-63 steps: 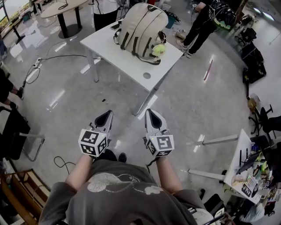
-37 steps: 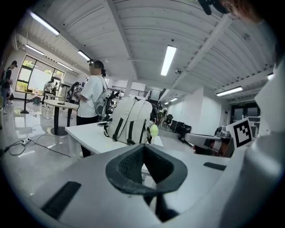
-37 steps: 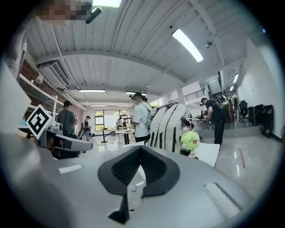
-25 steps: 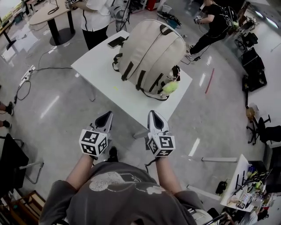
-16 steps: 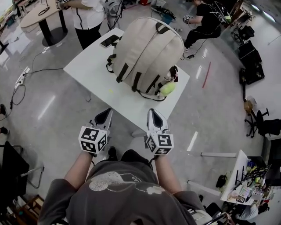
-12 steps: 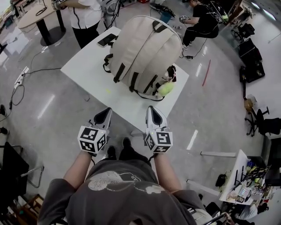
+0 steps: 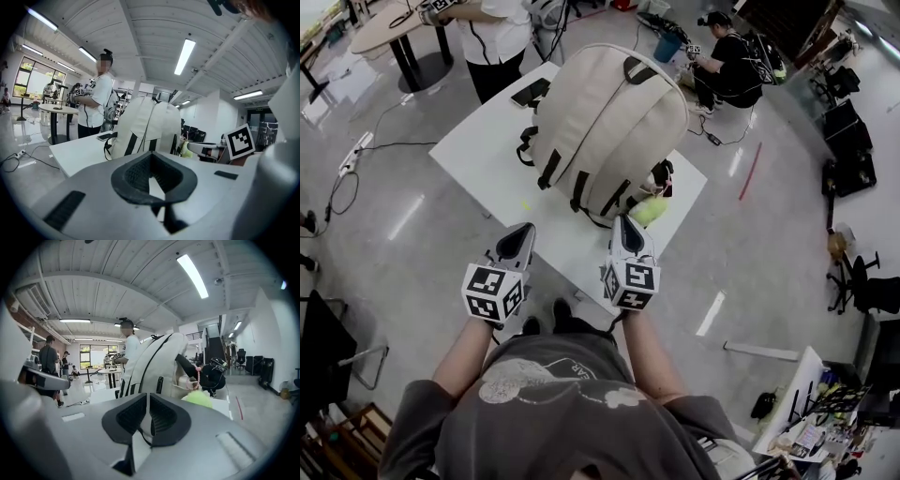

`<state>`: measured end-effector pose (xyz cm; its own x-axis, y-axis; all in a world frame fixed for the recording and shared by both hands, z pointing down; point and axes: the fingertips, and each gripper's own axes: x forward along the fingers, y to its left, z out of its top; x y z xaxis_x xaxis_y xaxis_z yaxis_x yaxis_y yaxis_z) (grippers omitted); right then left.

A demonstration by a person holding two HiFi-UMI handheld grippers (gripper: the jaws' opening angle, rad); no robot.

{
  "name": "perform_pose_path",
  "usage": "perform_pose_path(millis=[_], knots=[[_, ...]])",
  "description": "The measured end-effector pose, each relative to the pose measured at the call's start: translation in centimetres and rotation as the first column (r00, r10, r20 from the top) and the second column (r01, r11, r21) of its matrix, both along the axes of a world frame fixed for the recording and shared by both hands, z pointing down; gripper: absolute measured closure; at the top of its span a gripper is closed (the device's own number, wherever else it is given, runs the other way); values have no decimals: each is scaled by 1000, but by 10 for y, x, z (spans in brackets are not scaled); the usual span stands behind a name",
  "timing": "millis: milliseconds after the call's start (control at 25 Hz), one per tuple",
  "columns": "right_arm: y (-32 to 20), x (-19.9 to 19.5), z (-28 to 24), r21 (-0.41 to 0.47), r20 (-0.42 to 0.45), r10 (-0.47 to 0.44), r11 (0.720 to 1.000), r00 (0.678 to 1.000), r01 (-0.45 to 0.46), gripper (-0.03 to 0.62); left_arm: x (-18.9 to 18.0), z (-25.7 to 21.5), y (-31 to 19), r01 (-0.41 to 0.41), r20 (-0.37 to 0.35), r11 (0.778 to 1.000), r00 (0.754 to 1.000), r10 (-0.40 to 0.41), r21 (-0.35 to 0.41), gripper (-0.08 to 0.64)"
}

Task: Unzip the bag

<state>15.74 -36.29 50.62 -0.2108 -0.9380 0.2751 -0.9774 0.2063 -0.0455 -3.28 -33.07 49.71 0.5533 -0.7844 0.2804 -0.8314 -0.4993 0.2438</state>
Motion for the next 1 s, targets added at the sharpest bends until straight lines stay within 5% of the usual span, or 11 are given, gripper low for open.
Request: perform_pose_path(millis=[600, 1000], knots=[[-57, 4, 32, -77, -97, 78, 993, 992, -86, 505, 3, 0, -49, -2, 7, 1000, 1000, 2, -1, 554], [-63, 5, 41, -76, -91, 122, 989, 988, -129, 555, 1, 11, -60, -24, 10, 999, 1000, 24, -27, 555]])
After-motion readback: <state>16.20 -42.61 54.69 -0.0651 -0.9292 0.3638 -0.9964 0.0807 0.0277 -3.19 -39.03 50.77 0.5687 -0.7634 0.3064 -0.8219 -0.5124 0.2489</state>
